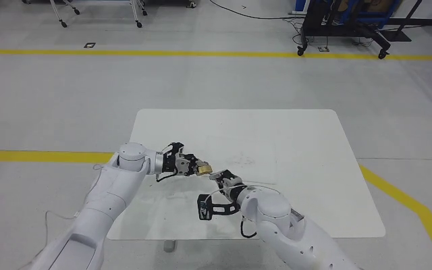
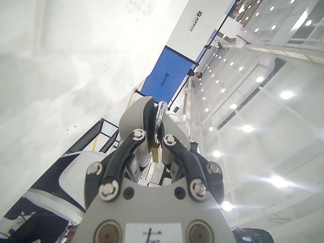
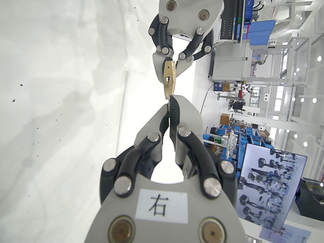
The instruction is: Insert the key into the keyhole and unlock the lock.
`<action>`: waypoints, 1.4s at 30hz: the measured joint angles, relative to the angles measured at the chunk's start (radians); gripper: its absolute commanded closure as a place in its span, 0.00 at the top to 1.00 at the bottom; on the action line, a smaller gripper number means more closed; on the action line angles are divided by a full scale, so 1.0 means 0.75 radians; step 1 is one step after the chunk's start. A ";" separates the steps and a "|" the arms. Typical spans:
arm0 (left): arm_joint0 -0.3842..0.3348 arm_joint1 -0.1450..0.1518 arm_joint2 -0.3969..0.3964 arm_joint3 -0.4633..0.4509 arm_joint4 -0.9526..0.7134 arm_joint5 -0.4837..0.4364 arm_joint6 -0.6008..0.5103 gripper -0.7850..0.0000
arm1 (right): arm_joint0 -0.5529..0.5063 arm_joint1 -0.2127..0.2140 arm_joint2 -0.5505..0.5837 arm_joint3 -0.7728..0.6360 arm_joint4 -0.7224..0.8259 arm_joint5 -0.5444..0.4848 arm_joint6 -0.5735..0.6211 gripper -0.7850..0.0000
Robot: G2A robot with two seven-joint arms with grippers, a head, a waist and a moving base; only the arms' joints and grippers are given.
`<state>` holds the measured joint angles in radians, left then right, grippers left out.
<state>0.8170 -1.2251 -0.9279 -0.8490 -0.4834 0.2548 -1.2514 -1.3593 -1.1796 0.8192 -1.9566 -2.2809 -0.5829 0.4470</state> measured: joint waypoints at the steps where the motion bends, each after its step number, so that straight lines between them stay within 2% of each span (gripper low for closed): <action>1: 0.001 0.001 -0.002 -0.002 0.000 -0.005 0.009 0.00 | 0.001 -0.002 -0.002 0.001 -0.001 0.002 0.004 0.00; 8: 0.034 0.006 -0.025 -0.053 0.021 -0.068 0.140 0.00 | -0.016 -0.019 -0.040 -0.005 -0.095 0.114 0.109 0.00; 15: 0.072 0.012 -0.051 -0.106 -0.003 -0.056 0.212 0.00 | -0.017 -0.043 -0.096 0.025 -0.163 0.179 0.172 0.00; 38: 0.104 0.023 -0.082 -0.157 0.007 -0.050 0.258 0.00 | 0.056 -0.134 -0.177 0.140 -0.194 0.231 0.325 0.00; 42: 0.122 0.025 -0.110 -0.176 -0.020 -0.096 0.310 0.00 | 0.043 -0.142 -0.173 0.138 -0.255 0.335 0.319 0.00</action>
<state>0.9083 -1.2063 -1.0106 -0.9811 -0.4980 0.1832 -1.0186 -1.3268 -1.2861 0.6892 -1.8531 -2.4722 -0.3316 0.6864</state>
